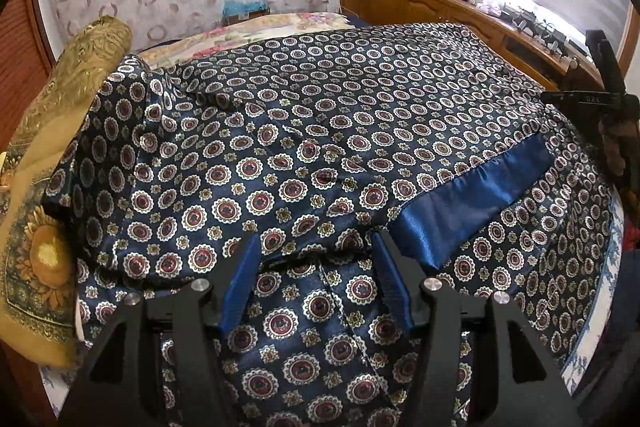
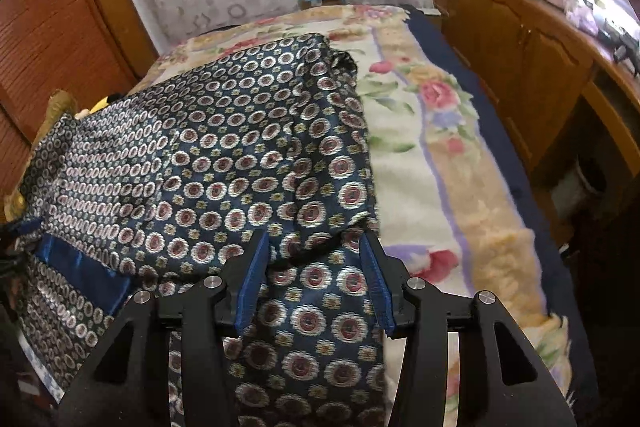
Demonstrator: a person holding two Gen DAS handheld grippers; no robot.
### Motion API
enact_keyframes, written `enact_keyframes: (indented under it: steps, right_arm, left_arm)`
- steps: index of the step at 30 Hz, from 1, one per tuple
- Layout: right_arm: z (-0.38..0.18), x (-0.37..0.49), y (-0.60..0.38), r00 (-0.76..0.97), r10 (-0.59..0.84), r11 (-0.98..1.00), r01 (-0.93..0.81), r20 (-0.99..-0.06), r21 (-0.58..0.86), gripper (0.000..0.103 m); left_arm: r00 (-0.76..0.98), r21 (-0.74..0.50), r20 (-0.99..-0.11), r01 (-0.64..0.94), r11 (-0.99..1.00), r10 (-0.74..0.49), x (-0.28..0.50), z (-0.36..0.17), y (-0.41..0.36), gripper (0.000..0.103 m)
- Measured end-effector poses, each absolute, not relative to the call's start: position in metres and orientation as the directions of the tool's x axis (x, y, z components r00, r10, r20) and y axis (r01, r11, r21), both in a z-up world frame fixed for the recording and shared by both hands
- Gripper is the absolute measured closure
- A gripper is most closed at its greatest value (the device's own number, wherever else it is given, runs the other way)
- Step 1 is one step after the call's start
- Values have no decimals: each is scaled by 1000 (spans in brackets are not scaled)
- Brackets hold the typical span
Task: Fold small clothes
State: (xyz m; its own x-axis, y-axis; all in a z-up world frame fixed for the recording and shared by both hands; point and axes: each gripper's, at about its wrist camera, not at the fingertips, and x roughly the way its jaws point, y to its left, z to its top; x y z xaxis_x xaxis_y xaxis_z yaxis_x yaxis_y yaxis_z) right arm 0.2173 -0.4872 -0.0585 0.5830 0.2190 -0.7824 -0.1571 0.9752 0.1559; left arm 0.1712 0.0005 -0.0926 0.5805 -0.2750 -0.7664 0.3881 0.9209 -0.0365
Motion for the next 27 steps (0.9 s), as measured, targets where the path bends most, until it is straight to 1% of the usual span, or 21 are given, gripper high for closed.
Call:
enact_keyframes:
  steps: [10,17,27]
  right_arm:
    - [-62,224,-466,600,215,976,-159,-771,149,56]
    - [-68,220,-446,643,109,985,-170,-758,-3,55]
    - [-70,222,-448,643,112,985,-170,-758,2,55]
  left_arm:
    - [592,-20,-763,382,924,-261,171,-94,-4,43]
    - [596,-10,-763,378,926,-252,171,-96,-7,43]
    - [601,-12,-762,360,933,-241,170,-95,-8,42]
